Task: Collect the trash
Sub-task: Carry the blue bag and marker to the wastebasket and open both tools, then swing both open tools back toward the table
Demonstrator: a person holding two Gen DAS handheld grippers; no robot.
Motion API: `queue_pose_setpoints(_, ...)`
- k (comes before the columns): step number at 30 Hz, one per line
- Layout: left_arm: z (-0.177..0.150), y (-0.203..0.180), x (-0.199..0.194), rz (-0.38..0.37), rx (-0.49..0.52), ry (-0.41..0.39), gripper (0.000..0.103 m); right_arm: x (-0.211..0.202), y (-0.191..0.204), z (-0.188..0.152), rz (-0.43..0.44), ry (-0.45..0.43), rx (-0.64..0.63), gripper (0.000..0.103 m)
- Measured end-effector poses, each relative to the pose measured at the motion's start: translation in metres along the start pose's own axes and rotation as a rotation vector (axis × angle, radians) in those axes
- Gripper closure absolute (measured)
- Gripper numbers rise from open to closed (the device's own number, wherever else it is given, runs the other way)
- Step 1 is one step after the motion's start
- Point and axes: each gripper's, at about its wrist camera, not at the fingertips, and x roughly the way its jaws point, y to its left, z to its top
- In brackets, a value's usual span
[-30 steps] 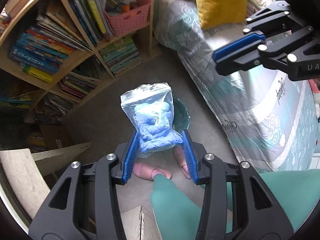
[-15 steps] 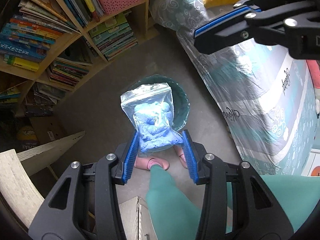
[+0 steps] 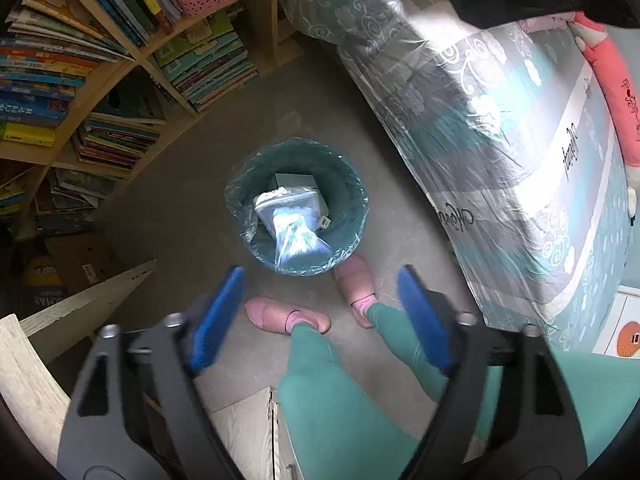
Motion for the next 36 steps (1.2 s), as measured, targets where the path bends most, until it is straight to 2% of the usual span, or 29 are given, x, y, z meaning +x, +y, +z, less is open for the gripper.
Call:
queue_pose_setpoints(7,-0.006,0.008,-0.011,0.021,-0.024,-0.003,0.025,-0.008,-0.007,-0.005,0.001,-0.012,0.007,0.071)
queue_pose_setpoints(12,-0.020,0.022,-0.039,0.034,-0.060,-0.055,0.025,-0.010,0.003,0.006,0.016,-0.015,-0.032,0.069)
queue_pose_setpoints(14,-0.031,0.036,-0.056,0.032,-0.109,-0.090,0.025,-0.010,0.013,0.016,0.034,-0.017,-0.067,0.068)
queue_pose_setpoints(17,-0.051,0.063,-0.087,0.031,-0.206,-0.150,0.025,-0.010,0.036,0.034,0.058,-0.024,-0.138,0.057)
queue_pose_setpoints(22,-0.105,0.118,-0.151,0.095,-0.393,-0.274,0.021,-0.008,0.103,0.083,0.095,-0.054,-0.320,0.053)
queue_pose_setpoints(24,-0.134,0.140,-0.174,0.128,-0.471,-0.315,0.019,-0.007,0.137,0.105,0.126,-0.070,-0.392,0.042)
queue_pose_setpoints(26,-0.167,0.161,-0.195,0.162,-0.548,-0.350,0.018,-0.007,0.170,0.126,0.151,-0.084,-0.468,0.039)
queue_pose_setpoints(30,-0.239,0.198,-0.229,0.242,-0.704,-0.394,0.015,-0.003,0.253,0.164,0.216,-0.108,-0.636,0.030)
queue_pose_setpoints(36,-0.338,0.240,-0.257,0.353,-0.901,-0.430,0.012,0.023,0.361,0.197,0.281,-0.077,-0.815,0.027)
